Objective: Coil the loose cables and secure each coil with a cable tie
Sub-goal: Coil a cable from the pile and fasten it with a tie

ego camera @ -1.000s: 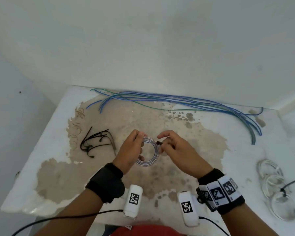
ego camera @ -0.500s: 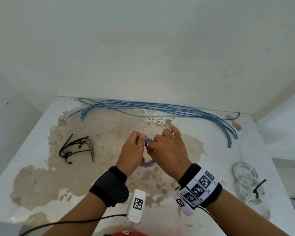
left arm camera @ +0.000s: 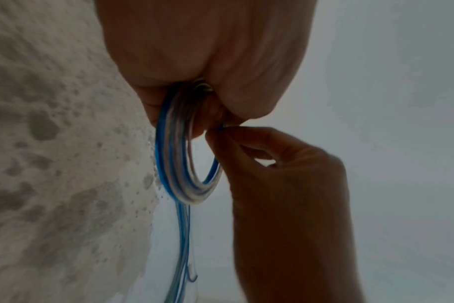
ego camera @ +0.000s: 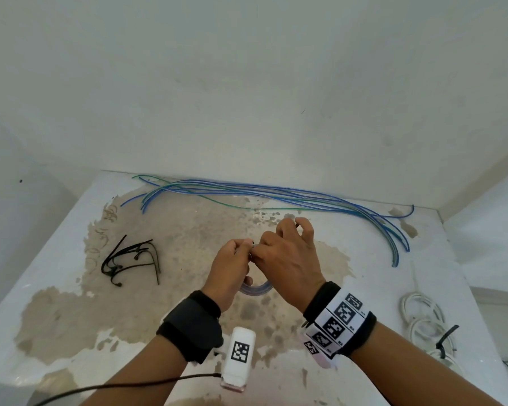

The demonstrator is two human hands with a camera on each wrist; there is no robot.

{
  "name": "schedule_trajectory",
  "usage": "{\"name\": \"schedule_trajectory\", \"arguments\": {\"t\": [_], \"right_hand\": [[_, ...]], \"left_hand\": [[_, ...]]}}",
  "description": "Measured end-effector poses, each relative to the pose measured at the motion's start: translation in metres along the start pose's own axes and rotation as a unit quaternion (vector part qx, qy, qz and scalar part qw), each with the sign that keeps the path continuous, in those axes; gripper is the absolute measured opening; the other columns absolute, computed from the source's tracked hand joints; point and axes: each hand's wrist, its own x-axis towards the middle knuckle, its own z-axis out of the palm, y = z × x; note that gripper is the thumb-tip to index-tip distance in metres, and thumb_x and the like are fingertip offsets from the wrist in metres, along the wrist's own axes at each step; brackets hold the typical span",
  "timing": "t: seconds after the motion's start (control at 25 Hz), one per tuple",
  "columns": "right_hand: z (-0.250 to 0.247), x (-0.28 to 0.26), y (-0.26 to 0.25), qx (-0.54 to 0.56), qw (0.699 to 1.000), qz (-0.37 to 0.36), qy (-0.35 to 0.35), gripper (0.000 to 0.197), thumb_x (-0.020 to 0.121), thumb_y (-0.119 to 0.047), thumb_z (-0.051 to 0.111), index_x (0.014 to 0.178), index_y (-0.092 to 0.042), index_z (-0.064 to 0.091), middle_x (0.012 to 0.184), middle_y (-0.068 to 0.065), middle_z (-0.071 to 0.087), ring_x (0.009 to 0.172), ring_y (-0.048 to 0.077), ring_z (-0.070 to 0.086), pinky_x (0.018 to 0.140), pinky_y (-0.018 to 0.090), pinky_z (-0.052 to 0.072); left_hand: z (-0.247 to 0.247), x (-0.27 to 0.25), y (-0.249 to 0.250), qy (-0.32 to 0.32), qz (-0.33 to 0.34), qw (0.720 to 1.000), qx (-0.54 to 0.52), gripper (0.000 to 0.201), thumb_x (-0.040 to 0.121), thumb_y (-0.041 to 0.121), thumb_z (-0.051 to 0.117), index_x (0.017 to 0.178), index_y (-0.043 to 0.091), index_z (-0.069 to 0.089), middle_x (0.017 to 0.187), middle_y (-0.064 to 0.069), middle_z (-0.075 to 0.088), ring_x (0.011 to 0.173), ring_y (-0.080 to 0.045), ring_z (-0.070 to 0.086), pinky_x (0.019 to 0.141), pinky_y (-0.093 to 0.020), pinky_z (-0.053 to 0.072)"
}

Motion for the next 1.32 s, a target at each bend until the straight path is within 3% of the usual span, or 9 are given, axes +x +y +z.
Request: {"name": "schedule_trajectory", "arguments": {"t": [0.08,0.16,0.24,0.36,0.48,0.64,0.88,1.12,1.32], "right_hand": [[0.002,-0.002,0.001,0.017,1.0,-0.005,0.012,0.017,0.086,-0.039,0.077,0.073,-0.031,0.07,0.069,-0.014,0.059,0.091,0.022,0.054,0.108,0.044,0.02],[-0.001,-0.006,0.004,0.068,0.996,0.009,0.052,0.01,0.086,-0.044,0.076,0.085,-0.034,0.073,0.092,-0.015,0.067,0.108,0.021,0.057,0.112,0.045,0.018],[-0.008,-0.011,0.009,0.178,0.975,0.093,0.101,0.025,0.084,-0.048,0.076,0.102,-0.031,0.071,0.116,-0.011,0.064,0.121,0.016,0.053,0.109,0.042,0.024],[-0.022,-0.011,0.016,0.401,0.872,0.277,0.048,0.039,0.087,-0.055,0.07,0.118,-0.033,0.059,0.117,-0.02,0.057,0.11,0.003,0.056,0.097,0.029,0.037],[-0.026,0.0,0.021,0.546,0.767,0.33,-0.065,0.038,0.091,-0.049,0.067,0.126,-0.036,0.06,0.114,-0.018,0.063,0.097,0.002,0.063,0.079,0.017,0.047],[-0.03,0.007,0.024,0.567,0.771,0.286,-0.036,0.01,0.096,-0.033,0.069,0.102,-0.03,0.076,0.094,-0.013,0.074,0.084,0.01,0.069,0.074,0.025,0.054],[-0.027,-0.003,0.019,0.507,0.843,0.178,0.036,0.013,0.094,-0.019,0.07,0.103,-0.019,0.08,0.093,-0.01,0.074,0.086,0.008,0.068,0.076,0.016,0.05],[-0.02,-0.009,0.018,0.445,0.889,0.092,0.062,0.016,0.094,-0.019,0.07,0.107,-0.018,0.08,0.099,-0.005,0.074,0.092,-0.002,0.065,0.086,0.012,0.049],[-0.026,-0.011,0.013,0.51,0.844,0.159,0.041,0.017,0.098,-0.026,0.064,0.105,-0.02,0.078,0.099,-0.012,0.074,0.091,0.005,0.067,0.078,0.015,0.05]], "left_hand": [[-0.002,0.001,0.003,-0.028,-0.027,0.999,-0.021,0.021,0.101,0.025,0.05,0.097,0.011,0.065,0.074,0.001,0.051,0.053,-0.008,0.038,0.048,-0.026,0.04],[-0.002,0.002,0.008,-0.025,-0.027,0.998,-0.041,0.019,0.1,0.022,0.051,0.091,0.012,0.065,0.065,0.005,0.048,0.052,-0.009,0.035,0.046,-0.026,0.036],[-0.003,0.003,0.012,-0.013,-0.012,0.998,-0.062,0.019,0.101,0.024,0.052,0.092,0.011,0.064,0.06,0.008,0.041,0.051,-0.01,0.031,0.045,-0.027,0.033],[-0.005,0.005,0.015,-0.006,0.017,0.998,-0.058,0.021,0.102,0.025,0.052,0.099,0.011,0.066,0.058,0.011,0.038,0.049,-0.009,0.029,0.044,-0.026,0.031],[-0.002,0.003,0.016,-0.016,0.05,0.998,-0.019,0.022,0.103,0.027,0.052,0.102,0.01,0.066,0.057,0.011,0.042,0.049,-0.009,0.033,0.044,-0.026,0.034],[0.001,-0.002,0.021,-0.025,0.078,0.997,-0.002,0.022,0.104,0.025,0.05,0.106,0.012,0.066,0.058,0.011,0.043,0.049,-0.009,0.033,0.044,-0.026,0.035],[0.001,-0.004,0.026,-0.037,0.055,0.997,-0.043,0.021,0.103,0.025,0.051,0.117,0.025,0.067,0.061,0.009,0.038,0.049,-0.007,0.032,0.044,-0.025,0.033],[0.002,0.0,0.025,-0.053,0.01,0.998,-0.032,0.022,0.102,0.025,0.052,0.107,0.017,0.071,0.061,0.009,0.04,0.049,-0.006,0.033,0.044,-0.023,0.034],[0.004,-0.001,0.029,-0.026,0.01,0.998,-0.062,0.016,0.098,0.022,0.055,0.096,0.017,0.071,0.063,0.006,0.037,0.051,-0.009,0.029,0.044,-0.024,0.029]]}}
